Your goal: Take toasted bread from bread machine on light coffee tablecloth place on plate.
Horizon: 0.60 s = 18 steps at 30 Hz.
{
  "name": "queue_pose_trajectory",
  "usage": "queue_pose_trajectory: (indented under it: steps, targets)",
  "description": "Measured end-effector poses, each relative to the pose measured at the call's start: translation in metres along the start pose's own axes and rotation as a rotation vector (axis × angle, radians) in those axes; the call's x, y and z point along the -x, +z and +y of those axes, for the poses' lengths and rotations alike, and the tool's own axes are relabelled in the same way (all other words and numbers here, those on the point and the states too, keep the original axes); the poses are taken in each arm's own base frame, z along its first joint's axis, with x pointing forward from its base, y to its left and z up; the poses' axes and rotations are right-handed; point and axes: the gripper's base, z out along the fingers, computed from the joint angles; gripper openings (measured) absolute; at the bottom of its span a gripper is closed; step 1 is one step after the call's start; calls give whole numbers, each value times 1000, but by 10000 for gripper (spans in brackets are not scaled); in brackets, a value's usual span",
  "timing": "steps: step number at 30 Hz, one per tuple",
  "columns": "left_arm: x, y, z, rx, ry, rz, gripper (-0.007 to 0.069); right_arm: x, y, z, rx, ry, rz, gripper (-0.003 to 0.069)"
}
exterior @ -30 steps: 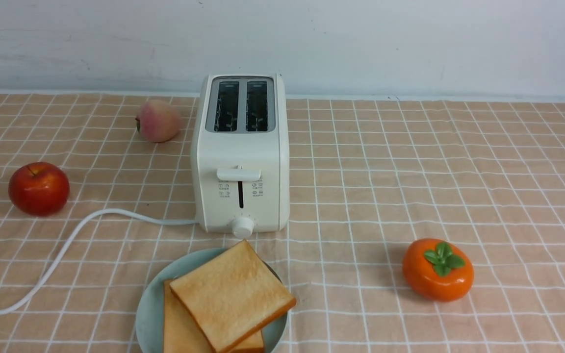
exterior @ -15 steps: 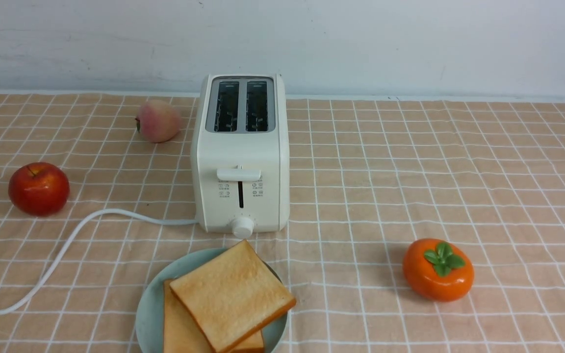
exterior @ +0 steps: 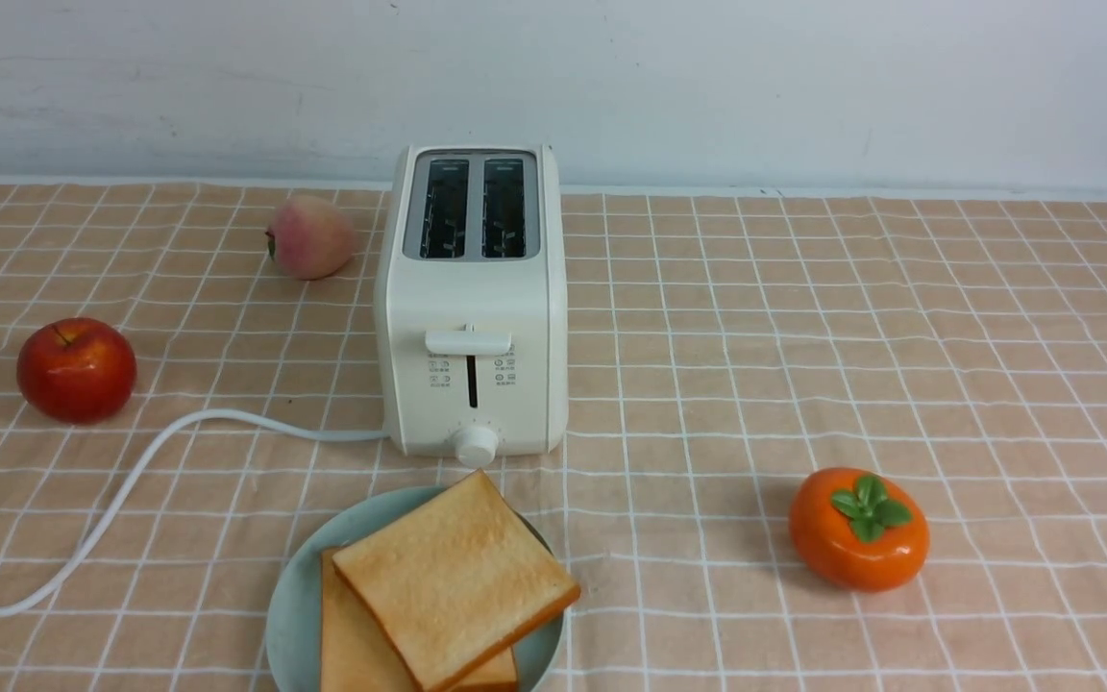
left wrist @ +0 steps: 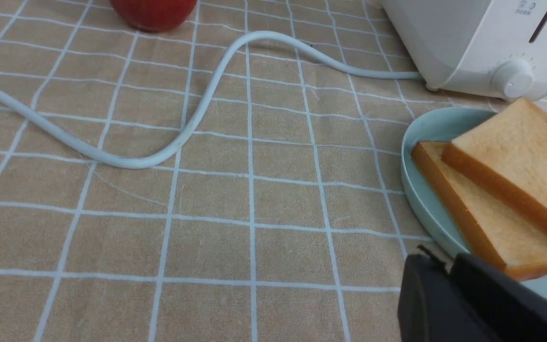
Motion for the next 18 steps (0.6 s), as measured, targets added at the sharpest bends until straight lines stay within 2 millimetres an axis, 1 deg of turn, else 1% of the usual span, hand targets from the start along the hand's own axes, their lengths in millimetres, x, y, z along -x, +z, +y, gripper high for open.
queue_pose_trajectory:
  steps: [1, 6, 7, 11, 12, 15, 18]
  targets:
    - [0, 0, 0, 0, 0, 0, 66, -1, 0, 1, 7, 15, 3, 64]
    - [0, 0, 0, 0, 0, 0, 73, -20, 3, 8, 96, 5, 74, 67]
    - [0, 0, 0, 0, 0, 0, 73, -21, 4, 8, 98, 5, 77, 67]
    - [0, 0, 0, 0, 0, 0, 76, -38, 6, 10, 122, 27, 105, 71]
    - [0, 0, 0, 0, 0, 0, 76, -38, 6, 10, 122, 26, 104, 71]
    - [0, 0, 0, 0, 0, 0, 81, -58, 9, 8, 111, 5, 151, 76]
    - [0, 0, 0, 0, 0, 1, 83, -91, 10, 3, 44, -35, 242, 80]
